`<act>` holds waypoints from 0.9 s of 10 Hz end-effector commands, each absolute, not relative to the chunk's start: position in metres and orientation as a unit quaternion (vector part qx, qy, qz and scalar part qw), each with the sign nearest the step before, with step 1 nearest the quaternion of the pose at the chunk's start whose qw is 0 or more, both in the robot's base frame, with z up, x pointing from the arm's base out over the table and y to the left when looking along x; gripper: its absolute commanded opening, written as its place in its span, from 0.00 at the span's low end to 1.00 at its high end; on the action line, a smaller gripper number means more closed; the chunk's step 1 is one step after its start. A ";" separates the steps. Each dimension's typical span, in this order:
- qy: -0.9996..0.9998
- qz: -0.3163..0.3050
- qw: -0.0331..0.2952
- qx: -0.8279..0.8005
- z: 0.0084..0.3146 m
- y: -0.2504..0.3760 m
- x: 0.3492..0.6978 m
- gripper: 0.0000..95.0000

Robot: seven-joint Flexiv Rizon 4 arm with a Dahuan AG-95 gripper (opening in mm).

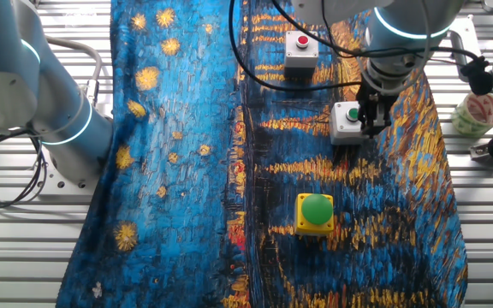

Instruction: Press three buttons from left to right in sequence

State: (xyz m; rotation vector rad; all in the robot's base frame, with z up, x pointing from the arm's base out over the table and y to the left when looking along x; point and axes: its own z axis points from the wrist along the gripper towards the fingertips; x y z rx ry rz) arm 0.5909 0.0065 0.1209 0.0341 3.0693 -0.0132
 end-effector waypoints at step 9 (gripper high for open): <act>0.999 -0.009 0.030 -0.020 0.121 0.007 0.591 0.40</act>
